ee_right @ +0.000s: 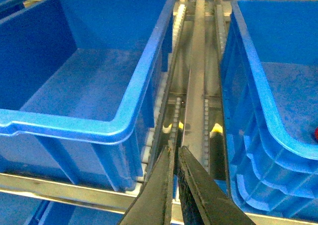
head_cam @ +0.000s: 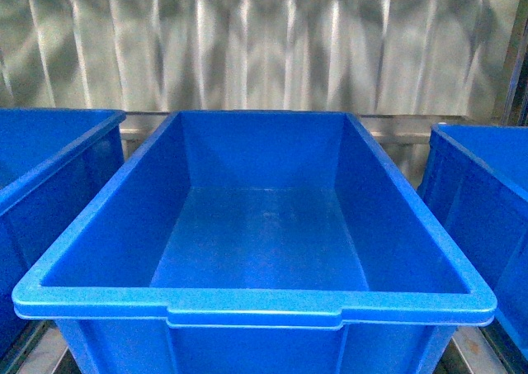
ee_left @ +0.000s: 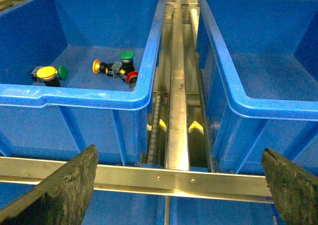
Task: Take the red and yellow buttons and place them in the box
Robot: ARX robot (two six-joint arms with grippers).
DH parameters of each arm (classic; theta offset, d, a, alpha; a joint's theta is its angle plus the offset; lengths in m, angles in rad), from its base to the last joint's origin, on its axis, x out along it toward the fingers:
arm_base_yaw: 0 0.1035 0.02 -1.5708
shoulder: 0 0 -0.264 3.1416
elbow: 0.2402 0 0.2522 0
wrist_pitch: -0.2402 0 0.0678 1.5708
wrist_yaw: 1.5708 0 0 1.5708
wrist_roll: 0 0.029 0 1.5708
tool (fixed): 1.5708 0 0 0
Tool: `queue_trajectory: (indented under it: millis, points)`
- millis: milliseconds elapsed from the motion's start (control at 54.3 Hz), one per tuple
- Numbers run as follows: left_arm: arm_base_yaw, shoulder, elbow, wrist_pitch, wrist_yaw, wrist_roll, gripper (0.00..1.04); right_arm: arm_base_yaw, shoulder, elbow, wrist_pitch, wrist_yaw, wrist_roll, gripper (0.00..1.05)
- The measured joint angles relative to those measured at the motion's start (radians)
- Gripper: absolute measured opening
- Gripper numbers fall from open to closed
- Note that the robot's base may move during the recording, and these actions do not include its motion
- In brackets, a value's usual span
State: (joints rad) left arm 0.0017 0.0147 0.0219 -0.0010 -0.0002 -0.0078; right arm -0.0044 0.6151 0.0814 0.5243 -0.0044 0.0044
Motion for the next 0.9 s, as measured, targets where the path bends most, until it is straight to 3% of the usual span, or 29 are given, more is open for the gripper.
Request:
queue_trajectory:
  millis: [387,903]
  points:
    - [0.0,0.0,0.0,0.0,0.0,0.0,0.97,0.003,-0.166,-0.06,-0.082,0.005,0.0,0.03]
    - [0.0,0.0,0.0,0.0,0.0,0.0,0.97,0.003,-0.392,-0.06,-0.299,0.005,0.0,0.03]
